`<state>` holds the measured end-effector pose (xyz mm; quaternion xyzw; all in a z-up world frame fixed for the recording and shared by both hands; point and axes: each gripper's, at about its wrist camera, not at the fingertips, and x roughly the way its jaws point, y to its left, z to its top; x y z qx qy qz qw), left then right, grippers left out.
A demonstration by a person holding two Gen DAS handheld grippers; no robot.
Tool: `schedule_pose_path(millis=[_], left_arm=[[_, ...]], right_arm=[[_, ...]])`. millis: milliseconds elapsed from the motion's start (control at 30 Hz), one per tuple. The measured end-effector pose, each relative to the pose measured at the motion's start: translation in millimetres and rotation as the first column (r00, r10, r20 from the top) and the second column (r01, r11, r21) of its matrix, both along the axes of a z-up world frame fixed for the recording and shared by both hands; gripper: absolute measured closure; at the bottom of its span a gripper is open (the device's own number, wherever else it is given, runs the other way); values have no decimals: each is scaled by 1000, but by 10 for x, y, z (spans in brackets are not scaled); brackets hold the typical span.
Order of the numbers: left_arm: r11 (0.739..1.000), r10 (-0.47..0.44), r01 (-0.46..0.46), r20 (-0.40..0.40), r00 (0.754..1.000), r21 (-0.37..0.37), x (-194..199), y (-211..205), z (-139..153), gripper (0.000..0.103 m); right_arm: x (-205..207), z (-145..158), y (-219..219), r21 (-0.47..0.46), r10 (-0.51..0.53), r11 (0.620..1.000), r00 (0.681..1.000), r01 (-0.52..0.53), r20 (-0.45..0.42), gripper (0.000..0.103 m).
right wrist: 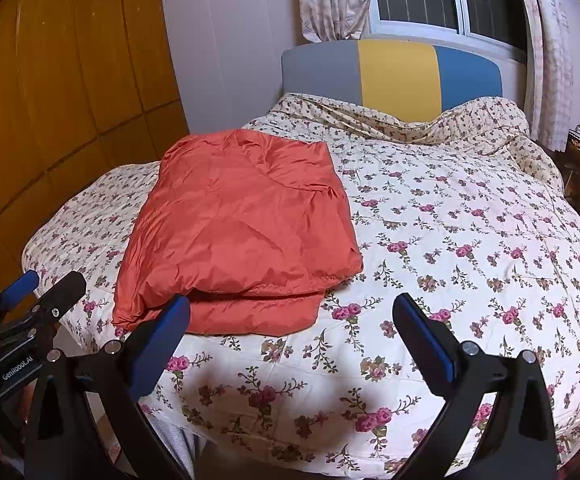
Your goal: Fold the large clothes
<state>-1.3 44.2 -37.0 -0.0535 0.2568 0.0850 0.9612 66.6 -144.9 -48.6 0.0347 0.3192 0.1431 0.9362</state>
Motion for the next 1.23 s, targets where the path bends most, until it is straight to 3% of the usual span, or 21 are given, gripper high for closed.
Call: schedule_pose_path(millis=[867,1233], left_arm=[[1000,-19,19,-1,1000,7,7,-92,-31,3],[999,-6,1,-109,994,-44,293,74,-157,3]], right_arm=[[30,-32,-22,0,4,1000,1000,-4,-25,2],[323,-188,-149,18,-22,1000,996,24,-88,2]])
